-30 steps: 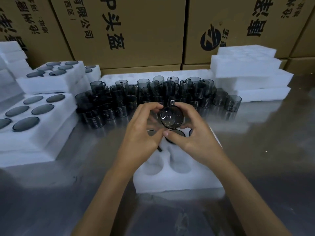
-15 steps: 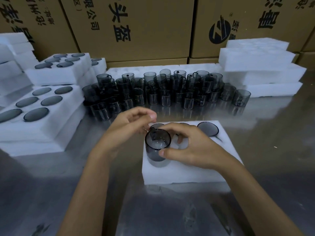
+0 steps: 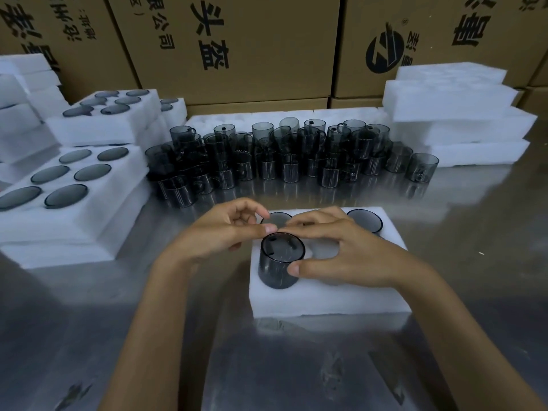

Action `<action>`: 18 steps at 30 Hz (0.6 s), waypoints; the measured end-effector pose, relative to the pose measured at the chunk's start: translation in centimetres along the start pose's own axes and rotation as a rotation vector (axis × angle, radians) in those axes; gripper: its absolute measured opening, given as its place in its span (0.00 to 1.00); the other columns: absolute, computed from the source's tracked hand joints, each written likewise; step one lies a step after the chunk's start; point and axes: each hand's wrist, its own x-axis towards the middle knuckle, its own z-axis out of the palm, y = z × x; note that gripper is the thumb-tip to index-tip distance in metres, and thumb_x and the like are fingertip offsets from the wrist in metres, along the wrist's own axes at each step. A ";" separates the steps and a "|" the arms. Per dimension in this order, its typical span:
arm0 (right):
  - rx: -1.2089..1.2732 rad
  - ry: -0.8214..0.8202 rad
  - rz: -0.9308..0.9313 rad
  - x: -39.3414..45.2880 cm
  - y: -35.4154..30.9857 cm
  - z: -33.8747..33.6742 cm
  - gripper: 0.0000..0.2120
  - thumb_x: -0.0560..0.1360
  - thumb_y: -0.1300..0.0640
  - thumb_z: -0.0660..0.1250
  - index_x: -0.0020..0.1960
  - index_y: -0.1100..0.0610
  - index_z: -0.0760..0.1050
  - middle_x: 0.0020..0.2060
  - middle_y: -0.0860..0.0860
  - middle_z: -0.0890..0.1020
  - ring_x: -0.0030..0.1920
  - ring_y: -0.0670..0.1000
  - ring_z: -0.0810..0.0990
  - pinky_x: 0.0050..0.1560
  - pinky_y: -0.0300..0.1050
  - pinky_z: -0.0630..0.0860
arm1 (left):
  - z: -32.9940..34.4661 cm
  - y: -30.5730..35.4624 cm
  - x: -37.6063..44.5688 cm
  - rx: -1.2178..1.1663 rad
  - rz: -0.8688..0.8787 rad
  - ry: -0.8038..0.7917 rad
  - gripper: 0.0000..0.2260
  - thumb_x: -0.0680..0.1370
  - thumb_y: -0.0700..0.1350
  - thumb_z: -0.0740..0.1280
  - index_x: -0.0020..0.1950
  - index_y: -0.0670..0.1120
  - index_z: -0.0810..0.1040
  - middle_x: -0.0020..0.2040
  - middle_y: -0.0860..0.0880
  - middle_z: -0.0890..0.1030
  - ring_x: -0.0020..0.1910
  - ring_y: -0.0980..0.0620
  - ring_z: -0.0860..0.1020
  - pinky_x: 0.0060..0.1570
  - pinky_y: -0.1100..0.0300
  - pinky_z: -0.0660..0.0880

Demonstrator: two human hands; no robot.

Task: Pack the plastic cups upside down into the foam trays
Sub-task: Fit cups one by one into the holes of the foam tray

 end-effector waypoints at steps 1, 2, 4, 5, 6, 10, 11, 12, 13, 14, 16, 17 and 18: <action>-0.024 -0.015 0.008 0.0 0.1 -0.1 0.24 0.67 0.35 0.72 0.61 0.21 0.71 0.65 0.30 0.71 0.71 0.36 0.58 0.74 0.43 0.55 | 0.0 -0.1 0.0 0.002 -0.015 0.001 0.19 0.64 0.56 0.78 0.53 0.54 0.82 0.42 0.52 0.76 0.38 0.58 0.73 0.32 0.63 0.69; -0.046 -0.023 0.016 0.0 0.2 -0.2 0.25 0.67 0.35 0.71 0.61 0.19 0.69 0.66 0.29 0.70 0.72 0.35 0.57 0.75 0.45 0.54 | 0.0 -0.2 0.1 0.004 -0.027 0.000 0.21 0.64 0.57 0.78 0.55 0.54 0.81 0.43 0.51 0.76 0.38 0.58 0.73 0.33 0.63 0.69; -0.067 -0.015 0.020 -0.1 0.3 -0.3 0.25 0.69 0.37 0.73 0.62 0.20 0.69 0.67 0.29 0.70 0.72 0.35 0.57 0.77 0.47 0.54 | 0.0 -0.4 0.2 0.007 -0.051 -0.009 0.26 0.63 0.58 0.79 0.58 0.55 0.79 0.45 0.49 0.77 0.37 0.59 0.75 0.33 0.62 0.70; -0.059 -0.005 0.017 -0.1 0.4 -0.3 0.25 0.69 0.38 0.74 0.63 0.22 0.70 0.67 0.29 0.71 0.72 0.35 0.58 0.77 0.48 0.55 | -0.1 -0.5 0.2 0.005 -0.062 -0.017 0.29 0.61 0.60 0.79 0.59 0.55 0.78 0.45 0.48 0.77 0.37 0.59 0.75 0.34 0.62 0.71; -0.044 0.006 0.012 -0.1 0.4 -0.3 0.25 0.69 0.39 0.74 0.63 0.24 0.72 0.66 0.28 0.71 0.72 0.34 0.58 0.77 0.49 0.56 | -0.2 -0.6 0.2 -0.003 -0.072 -0.024 0.31 0.60 0.61 0.79 0.60 0.55 0.78 0.44 0.48 0.78 0.36 0.59 0.76 0.34 0.62 0.71; -0.031 0.112 -0.034 0.4 -0.2 1.1 0.22 0.64 0.32 0.70 0.58 0.31 0.76 0.60 0.28 0.75 0.70 0.36 0.64 0.74 0.48 0.61 | -0.7 -1.0 0.3 -0.027 -0.081 -0.056 0.33 0.58 0.63 0.79 0.61 0.57 0.78 0.42 0.50 0.82 0.37 0.57 0.79 0.35 0.62 0.72; -0.046 0.144 -0.033 0.5 -0.4 1.5 0.22 0.64 0.31 0.70 0.57 0.31 0.76 0.59 0.31 0.76 0.69 0.37 0.65 0.73 0.47 0.62 | -0.9 -1.1 0.2 -0.025 -0.079 -0.066 0.34 0.57 0.64 0.80 0.61 0.57 0.78 0.42 0.50 0.82 0.37 0.57 0.79 0.35 0.62 0.73; -0.066 0.165 -0.029 0.6 -0.5 1.9 0.21 0.64 0.31 0.71 0.56 0.30 0.75 0.57 0.32 0.76 0.68 0.39 0.66 0.73 0.48 0.63 | -1.0 -1.1 0.2 -0.021 -0.080 -0.076 0.34 0.57 0.64 0.80 0.61 0.58 0.77 0.42 0.51 0.82 0.37 0.57 0.79 0.35 0.62 0.73; -0.095 0.167 -0.030 0.7 -0.5 2.1 0.21 0.64 0.32 0.72 0.56 0.31 0.75 0.56 0.32 0.75 0.67 0.39 0.65 0.72 0.48 0.63 | -1.2 -1.2 0.1 -0.018 -0.083 -0.088 0.34 0.58 0.63 0.80 0.62 0.58 0.77 0.41 0.51 0.82 0.37 0.57 0.79 0.36 0.63 0.73; -0.131 0.152 -0.038 0.7 -0.5 2.3 0.22 0.64 0.34 0.74 0.57 0.33 0.75 0.57 0.32 0.75 0.67 0.39 0.64 0.73 0.47 0.61 | -1.2 -1.3 0.1 -0.015 -0.089 -0.103 0.33 0.60 0.61 0.80 0.63 0.58 0.76 0.41 0.52 0.82 0.37 0.57 0.79 0.36 0.63 0.73; -0.186 0.121 -0.038 0.6 -0.3 2.3 0.25 0.65 0.36 0.77 0.60 0.38 0.77 0.60 0.33 0.75 0.69 0.38 0.62 0.74 0.45 0.57 | -1.1 -1.3 0.0 -0.011 -0.099 -0.132 0.31 0.63 0.55 0.80 0.64 0.58 0.75 0.41 0.51 0.81 0.37 0.57 0.79 0.37 0.62 0.73; -0.193 0.111 -0.022 0.6 -0.3 2.2 0.27 0.64 0.36 0.77 0.61 0.38 0.77 0.62 0.32 0.74 0.70 0.38 0.61 0.74 0.45 0.56 | -1.0 -1.3 0.0 -0.014 -0.102 -0.137 0.31 0.64 0.52 0.81 0.65 0.58 0.74 0.42 0.49 0.81 0.36 0.58 0.78 0.37 0.62 0.73; -0.198 0.100 -0.004 0.6 -0.3 2.0 0.28 0.64 0.35 0.77 0.62 0.36 0.77 0.65 0.32 0.73 0.72 0.38 0.59 0.74 0.43 0.54 | -0.8 -1.3 0.1 -0.020 -0.105 -0.135 0.32 0.65 0.51 0.82 0.65 0.57 0.73 0.42 0.48 0.80 0.36 0.58 0.78 0.36 0.62 0.73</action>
